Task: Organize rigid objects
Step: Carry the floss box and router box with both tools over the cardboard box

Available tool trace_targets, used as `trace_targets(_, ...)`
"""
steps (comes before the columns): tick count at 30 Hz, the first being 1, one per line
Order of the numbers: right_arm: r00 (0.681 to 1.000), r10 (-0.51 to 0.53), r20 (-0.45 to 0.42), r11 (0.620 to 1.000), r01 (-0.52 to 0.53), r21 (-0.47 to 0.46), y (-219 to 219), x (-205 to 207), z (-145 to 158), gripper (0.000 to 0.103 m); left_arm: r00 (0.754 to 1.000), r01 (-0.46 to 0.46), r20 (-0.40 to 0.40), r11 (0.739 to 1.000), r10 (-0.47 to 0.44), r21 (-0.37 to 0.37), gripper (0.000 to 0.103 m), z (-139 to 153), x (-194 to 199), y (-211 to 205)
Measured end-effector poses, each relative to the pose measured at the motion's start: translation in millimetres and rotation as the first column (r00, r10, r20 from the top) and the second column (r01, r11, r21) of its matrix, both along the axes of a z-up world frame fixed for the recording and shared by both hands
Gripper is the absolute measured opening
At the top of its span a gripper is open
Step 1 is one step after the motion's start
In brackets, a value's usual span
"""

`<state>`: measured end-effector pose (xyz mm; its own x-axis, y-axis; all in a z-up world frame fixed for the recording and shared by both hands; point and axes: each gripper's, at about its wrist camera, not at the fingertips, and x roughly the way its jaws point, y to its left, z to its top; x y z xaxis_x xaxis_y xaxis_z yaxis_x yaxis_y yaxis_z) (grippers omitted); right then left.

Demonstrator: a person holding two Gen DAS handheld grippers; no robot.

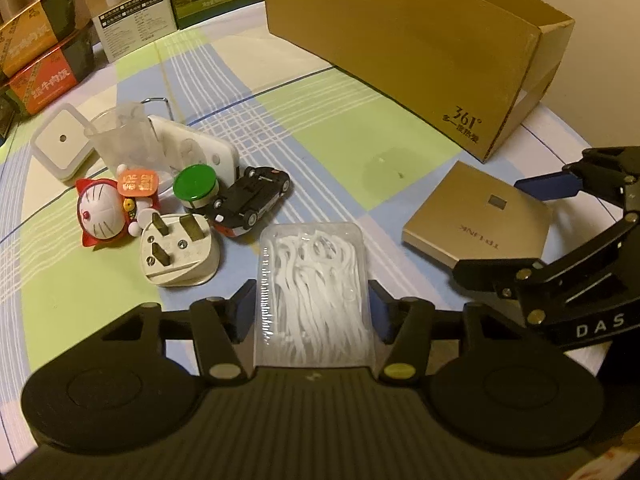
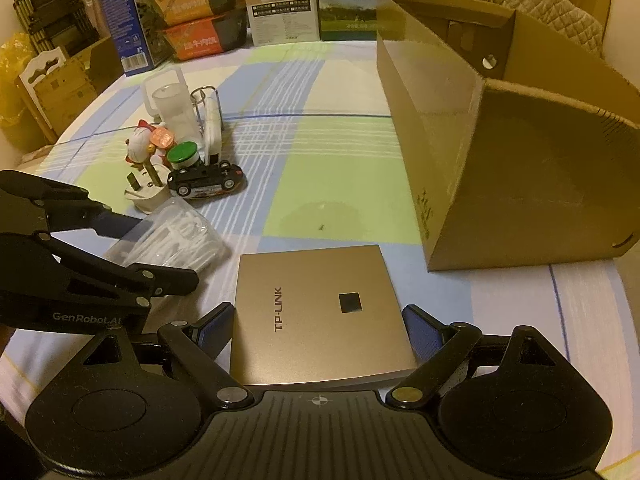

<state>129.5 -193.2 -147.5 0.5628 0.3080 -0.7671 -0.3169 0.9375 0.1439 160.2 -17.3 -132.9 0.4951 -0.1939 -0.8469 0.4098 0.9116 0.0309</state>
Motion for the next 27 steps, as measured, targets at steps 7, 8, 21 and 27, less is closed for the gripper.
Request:
trace_targets(7, 0.999, -0.024, 0.025, 1.000, 0.024, 0.006, -6, -3, 9, 0.086, 0.999, -0.036, -0.002, 0.999, 0.036, 0.002, 0.052, 8, -9, 8)
trace_targets(8, 0.999, -0.027, 0.027, 1.000, 0.026, 0.010, -7, -4, 11, 0.086, 0.999, -0.044, -0.003, 0.999, 0.044, 0.002, 0.052, 11, -10, 10)
trace_targets(21, 0.994, -0.040, 0.099, 0.998, 0.034, 0.056, -12, -30, 61, 0.086, 0.984, -0.173, 0.042, 0.983, 0.175, -0.054, 0.052, 81, -29, 18)
trace_targets(27, 0.985, -0.057, 0.160, 0.996, 0.046, 0.072, -23, -41, 96, 0.086, 0.973, -0.215, 0.061, 0.970, 0.222, -0.114, 0.052, 117, -36, 7)
